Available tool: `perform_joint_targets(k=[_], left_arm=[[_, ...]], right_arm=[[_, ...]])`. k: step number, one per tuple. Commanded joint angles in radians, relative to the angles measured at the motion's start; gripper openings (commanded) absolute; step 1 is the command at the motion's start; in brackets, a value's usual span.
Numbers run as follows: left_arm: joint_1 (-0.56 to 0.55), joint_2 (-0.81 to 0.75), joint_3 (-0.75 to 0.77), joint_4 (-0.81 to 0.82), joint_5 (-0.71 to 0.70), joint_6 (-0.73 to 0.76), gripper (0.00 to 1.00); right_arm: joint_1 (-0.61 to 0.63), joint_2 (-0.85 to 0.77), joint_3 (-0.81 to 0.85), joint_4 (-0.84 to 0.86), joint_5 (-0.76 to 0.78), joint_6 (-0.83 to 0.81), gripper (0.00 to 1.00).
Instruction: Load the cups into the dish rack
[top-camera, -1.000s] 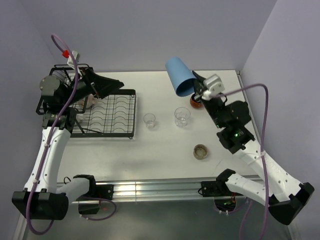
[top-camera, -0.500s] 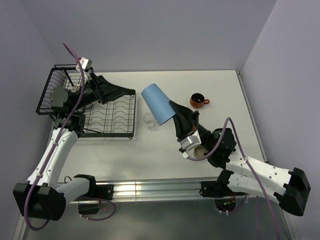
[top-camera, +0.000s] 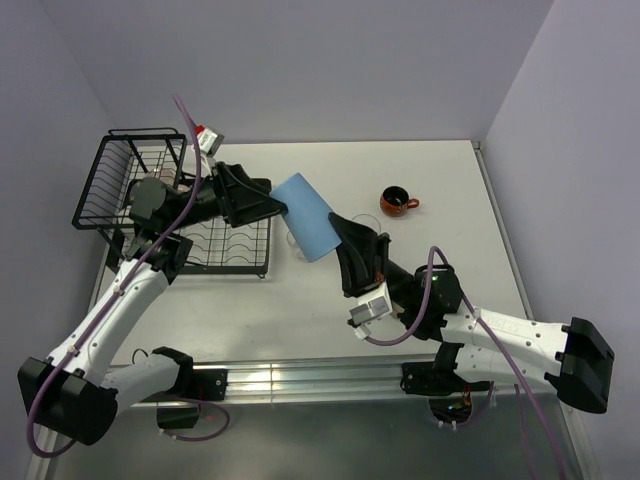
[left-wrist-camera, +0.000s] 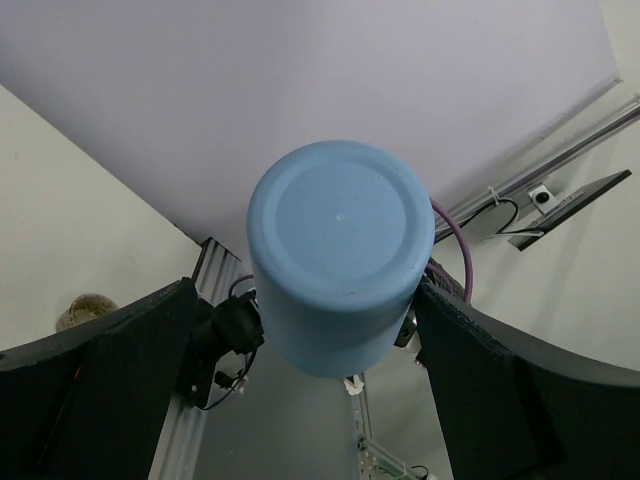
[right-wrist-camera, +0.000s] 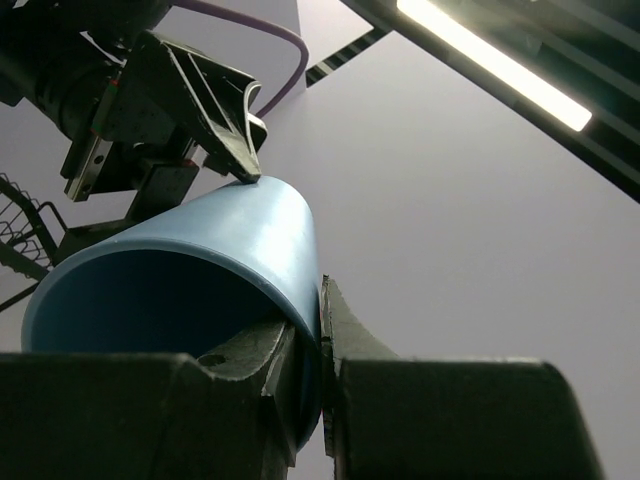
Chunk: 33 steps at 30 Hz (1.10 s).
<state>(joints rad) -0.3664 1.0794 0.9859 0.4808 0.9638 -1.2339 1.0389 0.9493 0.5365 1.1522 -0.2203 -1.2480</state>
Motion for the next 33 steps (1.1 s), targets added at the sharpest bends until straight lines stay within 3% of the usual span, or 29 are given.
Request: perform_joint_targets(k=[1,5,16,23,25,26,27,29,31,32,33], left_arm=[[-0.022,-0.025,0.016,0.041,-0.049,0.014,0.99],[-0.023,-0.035,-0.015,0.123,-0.068,-0.059,0.99],[-0.042,-0.013,0.026,0.124,-0.108,-0.11,0.93],[-0.057,-0.009,0.034,0.107,-0.122,-0.098,0.63],[-0.055,-0.01,0.033,0.105,-0.125,-0.095,0.47],[-0.055,-0.007,0.033,0.105,-0.125,-0.092,0.4],[-0.057,-0.003,0.034,0.104,-0.125,-0.078,0.22],[-0.052,0.005,0.059,0.073,-0.125,-0.043,0.07],[-0.048,0.008,0.115,-0.055,-0.152,0.071,0.0],[-0.043,0.01,0.138,-0.111,-0.171,0.121,0.0],[-0.037,0.014,0.16,-0.157,-0.189,0.22,0.0]], right_arm=[[0.024,0.006,-0.003,0.103,-0.004,-0.025,0.0],[0.03,0.014,-0.001,0.113,0.012,-0.025,0.0],[0.049,0.051,0.008,0.133,0.022,-0.047,0.0],[0.059,0.062,0.025,0.129,0.044,-0.036,0.0],[0.061,0.063,0.022,0.126,0.041,-0.039,0.0],[0.062,0.062,0.022,0.121,0.044,-0.041,0.02],[0.062,0.059,0.019,0.112,0.045,-0.041,0.17],[0.062,0.054,0.017,0.101,0.053,-0.037,0.23],[0.062,0.048,0.017,0.073,0.07,-0.036,0.44],[0.061,0.039,0.014,0.064,0.076,-0.036,0.51],[0.058,0.034,0.005,0.054,0.09,-0.039,0.63]])
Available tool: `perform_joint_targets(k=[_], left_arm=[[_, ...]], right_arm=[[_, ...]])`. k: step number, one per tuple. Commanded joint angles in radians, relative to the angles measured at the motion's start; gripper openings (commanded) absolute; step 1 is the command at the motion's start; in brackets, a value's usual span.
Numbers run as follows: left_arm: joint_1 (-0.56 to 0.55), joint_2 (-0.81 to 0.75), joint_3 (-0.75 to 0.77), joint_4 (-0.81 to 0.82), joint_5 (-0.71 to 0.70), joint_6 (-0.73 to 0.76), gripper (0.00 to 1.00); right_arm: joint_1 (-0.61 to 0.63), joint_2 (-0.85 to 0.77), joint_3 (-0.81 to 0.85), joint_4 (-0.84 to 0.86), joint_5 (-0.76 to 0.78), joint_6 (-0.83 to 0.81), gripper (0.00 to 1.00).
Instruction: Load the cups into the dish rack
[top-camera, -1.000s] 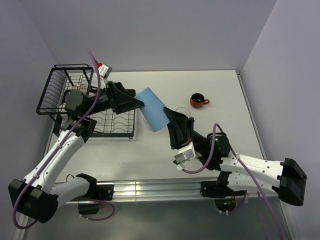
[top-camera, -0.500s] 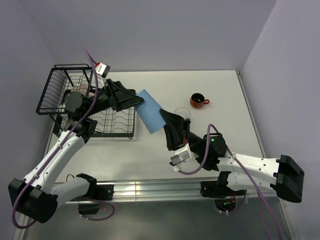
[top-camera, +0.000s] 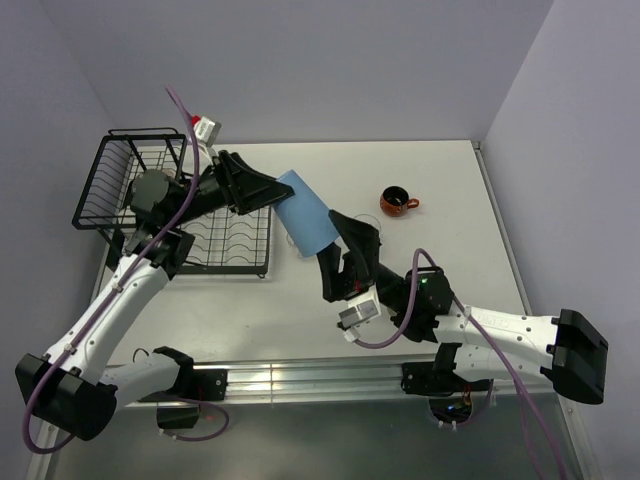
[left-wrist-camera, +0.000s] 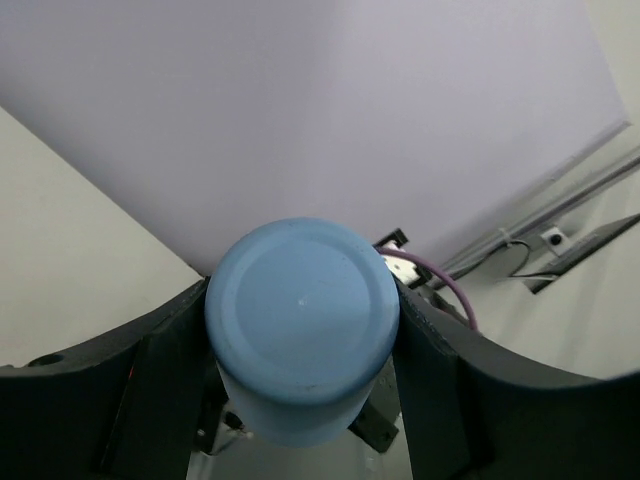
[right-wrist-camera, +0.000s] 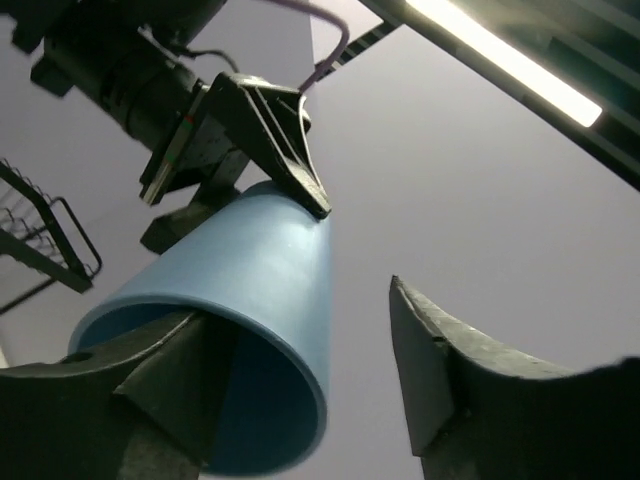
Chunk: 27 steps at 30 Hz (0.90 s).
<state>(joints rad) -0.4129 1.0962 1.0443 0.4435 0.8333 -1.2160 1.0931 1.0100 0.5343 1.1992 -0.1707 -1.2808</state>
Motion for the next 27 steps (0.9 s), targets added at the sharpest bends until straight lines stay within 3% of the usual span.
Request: perform_joint_targets(k=[1,3,6,8,9,12,20,27], left_arm=[[0.014,0.002,0.121,-0.159,-0.074,0.254,0.0],[0.043,0.027,0.186,-0.285,-0.128,0.385,0.0],[0.088,0.056,0.249,-0.422,-0.23,0.578,0.0],[0.095,0.079,0.286,-0.523,-0.313,0.689,0.0],[0.095,0.083,0.287,-0.537,-0.397,0.79,0.0],[0.095,0.116,0.273,-0.545,-0.534,0.91,0.0],[0.066,0.238,0.221,-0.467,-0.827,1.036,0.0],[0.057,0.327,0.125,-0.312,-1.085,1.075,0.0]], right_arm=[[0.002,-0.033,0.001,0.002,0.046,-0.008,0.7],[-0.007,-0.056,-0.022,-0.029,0.063,-0.011,0.86],[-0.018,-0.102,-0.054,-0.09,0.088,-0.008,1.0],[-0.025,-0.14,-0.062,-0.13,0.129,0.032,1.0],[-0.029,-0.152,-0.047,-0.182,0.155,0.058,1.0],[-0.064,-0.171,0.033,-0.301,0.272,0.182,1.0],[-0.31,-0.128,0.219,-0.53,0.424,0.495,1.0],[-0.43,-0.071,0.317,-0.673,0.468,0.675,1.0]])
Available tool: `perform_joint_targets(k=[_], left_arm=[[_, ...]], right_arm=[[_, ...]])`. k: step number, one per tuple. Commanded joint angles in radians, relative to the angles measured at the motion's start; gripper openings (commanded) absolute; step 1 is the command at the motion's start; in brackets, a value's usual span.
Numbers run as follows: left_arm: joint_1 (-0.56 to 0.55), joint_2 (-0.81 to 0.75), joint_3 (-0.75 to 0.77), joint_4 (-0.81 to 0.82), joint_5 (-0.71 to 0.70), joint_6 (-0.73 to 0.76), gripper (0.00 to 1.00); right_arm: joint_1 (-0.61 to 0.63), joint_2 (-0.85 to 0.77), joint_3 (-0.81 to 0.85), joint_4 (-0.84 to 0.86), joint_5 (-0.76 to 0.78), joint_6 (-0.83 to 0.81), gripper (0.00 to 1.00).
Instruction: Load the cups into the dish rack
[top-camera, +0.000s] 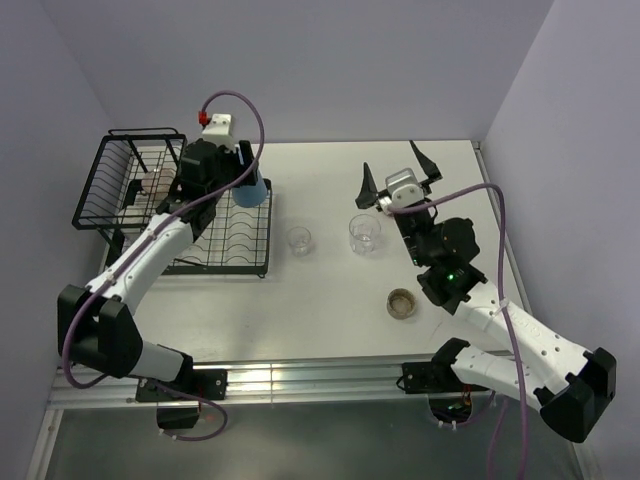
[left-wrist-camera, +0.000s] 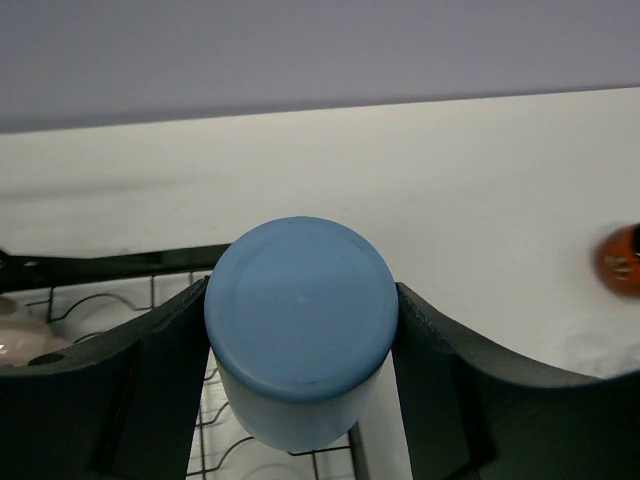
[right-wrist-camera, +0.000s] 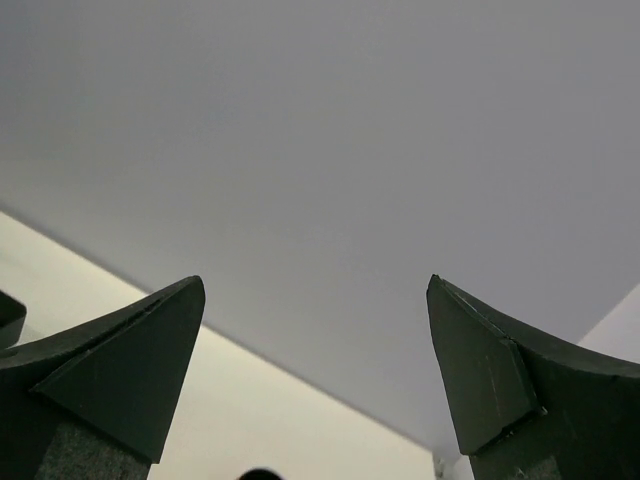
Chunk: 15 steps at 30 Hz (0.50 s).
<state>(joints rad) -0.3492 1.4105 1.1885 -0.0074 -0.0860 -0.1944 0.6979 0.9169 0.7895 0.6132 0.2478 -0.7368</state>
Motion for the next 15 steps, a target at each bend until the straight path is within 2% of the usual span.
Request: perform_joint_targets(k=[1,6,9,15], left_arm=[[-0.011,0.022,-0.03,0.156,-0.197,0.055,0.0],[-0.013,0.105,-0.049,0.253,-0.404,0.053,0.0],[-0.004,0.163,-0.032,0.238,-0.486,0.009,0.0],[0.036,0.219,-0.052,0.259,-0.482,-0.072,0.0]], right_arm=[[-0.043,0.026,0.068,-0.096,0.053,0.138,1.0],[-0.057,0.028,0.079,-0.131,0.054,0.163,1.0],[-0.058,0.023,0.076,-0.138,0.059,0.162,1.0],[-0.058,0.014,0.063,-0.138,0.059,0.159,1.0]])
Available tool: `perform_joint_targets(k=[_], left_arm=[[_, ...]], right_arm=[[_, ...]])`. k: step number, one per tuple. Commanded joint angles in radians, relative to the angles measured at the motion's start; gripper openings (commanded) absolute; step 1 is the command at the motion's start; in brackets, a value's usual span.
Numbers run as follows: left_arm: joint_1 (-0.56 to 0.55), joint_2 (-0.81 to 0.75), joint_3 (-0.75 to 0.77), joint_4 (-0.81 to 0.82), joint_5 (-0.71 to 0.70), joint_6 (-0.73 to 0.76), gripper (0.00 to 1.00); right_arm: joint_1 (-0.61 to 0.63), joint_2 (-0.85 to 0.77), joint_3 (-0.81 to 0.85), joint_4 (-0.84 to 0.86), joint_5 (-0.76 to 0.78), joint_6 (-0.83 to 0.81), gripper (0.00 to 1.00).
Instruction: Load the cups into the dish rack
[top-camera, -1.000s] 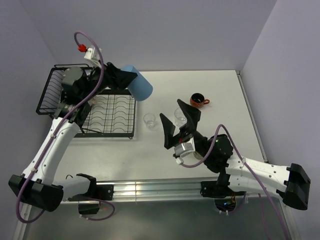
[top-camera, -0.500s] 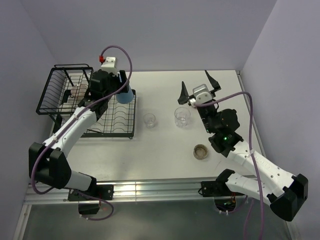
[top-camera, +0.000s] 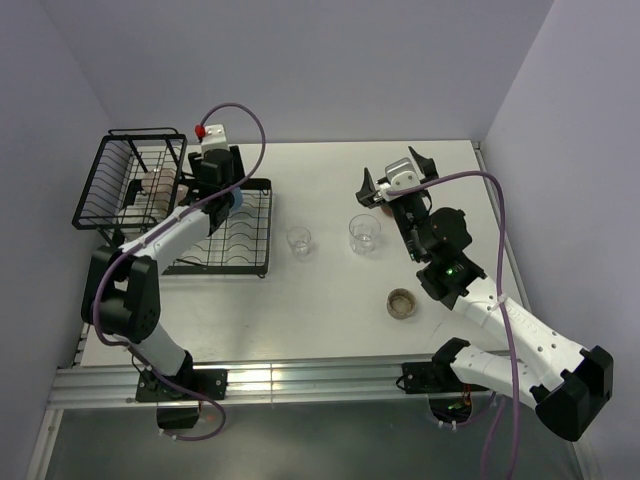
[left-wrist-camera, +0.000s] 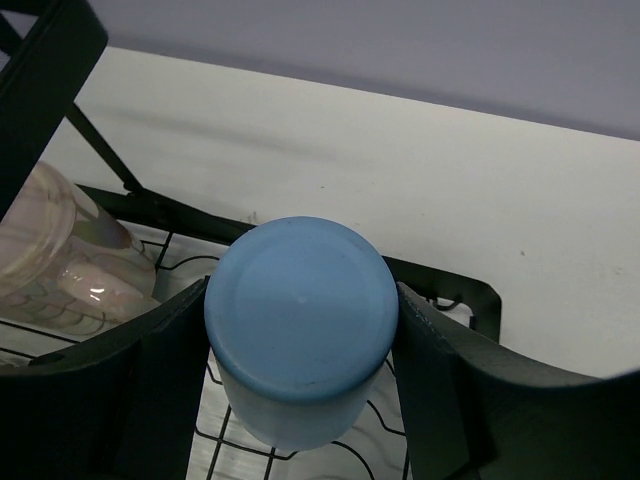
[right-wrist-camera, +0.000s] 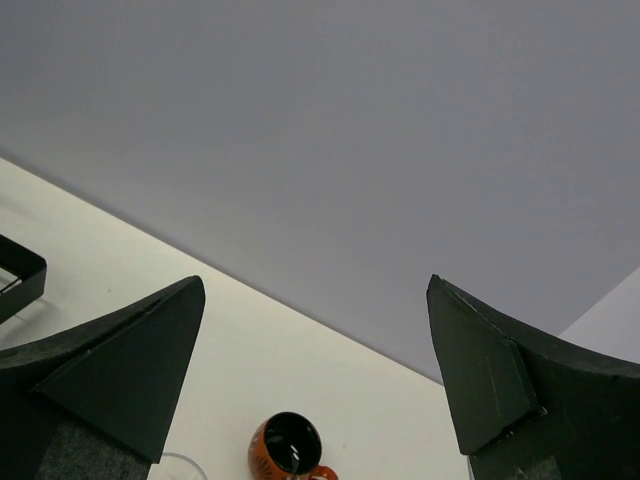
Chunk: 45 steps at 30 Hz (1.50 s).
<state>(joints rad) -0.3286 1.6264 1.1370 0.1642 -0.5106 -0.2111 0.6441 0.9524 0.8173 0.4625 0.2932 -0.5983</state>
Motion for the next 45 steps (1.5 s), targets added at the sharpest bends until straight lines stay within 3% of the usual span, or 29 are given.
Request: perform_joint_targets(k=[1,26,30,38,41,45], left_arm=[[0.026,0.006,-0.006,0.093,-0.049,-0.065,0.0],[0.057,0.093,-0.143,0.365,-0.052,-0.034,0.01],[0.062,0.096,-0.17,0.4,-0.055,-0.027,0.1],[0.068,0.105,-0.203,0.471,-0.04,-0.008,0.17],[0.069,0.109,-0.214,0.494,-0.034,-0.004,0.25],[0.072,0.104,-0.207,0.475,-0.022,-0.016,0.47]], right_arm=[[-0.004,-0.023,0.034,0.013,0.014,0.02,1.0],[-0.006,-0.026,0.01,0.024,-0.002,0.029,1.0],[-0.006,-0.029,0.003,0.025,-0.003,0.023,1.0],[-0.006,-0.03,-0.013,0.027,-0.014,0.028,1.0],[-0.006,-0.029,-0.015,0.022,-0.016,0.031,1.0],[-0.006,-0.026,-0.012,0.016,-0.017,0.035,1.0]])
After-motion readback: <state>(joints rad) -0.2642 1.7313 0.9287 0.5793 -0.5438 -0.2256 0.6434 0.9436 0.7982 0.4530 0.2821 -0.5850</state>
